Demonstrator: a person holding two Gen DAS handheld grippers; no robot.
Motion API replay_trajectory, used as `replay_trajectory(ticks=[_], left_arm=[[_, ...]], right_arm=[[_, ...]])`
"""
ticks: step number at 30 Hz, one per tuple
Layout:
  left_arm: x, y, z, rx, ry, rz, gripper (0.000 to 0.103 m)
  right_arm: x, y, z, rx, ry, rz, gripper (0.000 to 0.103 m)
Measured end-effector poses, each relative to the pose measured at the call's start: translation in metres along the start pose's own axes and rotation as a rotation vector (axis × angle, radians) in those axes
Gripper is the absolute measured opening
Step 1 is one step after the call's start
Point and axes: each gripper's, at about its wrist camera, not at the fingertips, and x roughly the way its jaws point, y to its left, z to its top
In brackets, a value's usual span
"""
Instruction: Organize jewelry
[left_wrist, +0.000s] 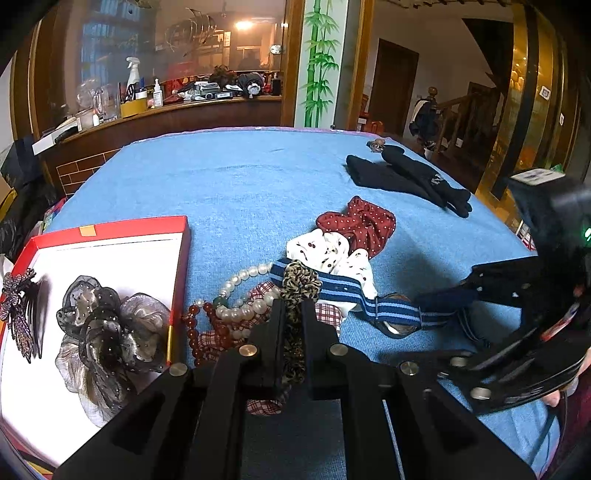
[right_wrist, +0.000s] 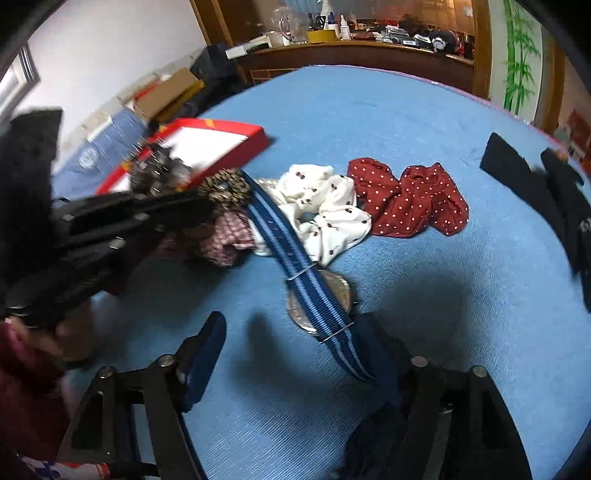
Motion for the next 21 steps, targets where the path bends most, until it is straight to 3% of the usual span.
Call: replay_trajectory(ticks=[3, 4, 11, 16, 21], left_arm=[[0.0, -0.001, 0.0, 0.006, 0.001, 0.002, 0.008], [0.0, -0.001, 0.0, 0.004, 0.001, 0.001, 0.008], [0.0, -0.002, -0.003, 0.014, 0.001, 0.001, 0.008], [0.0, 0.002, -0.002, 0.002, 0.001, 0.005, 0.008], [0.001, 0.001, -0.001, 0.011, 0.0, 0.007, 0.008]], right_arm=[[0.006, 0.006, 0.004, -0.041, -0.008, -0.102, 0.049], [0.006, 0.006, 0.004, -0.045, -0.008, -0.114, 0.046], [0.004, 0.005, 0.004, -0.061, -0.031, -0.151, 0.05], [0.001, 0.007, 0.005, -0.02, -0.058, -0.176, 0.046], [-0.05, -0.02, -0.002, 0.126, -0.225, -0.151, 0.046]])
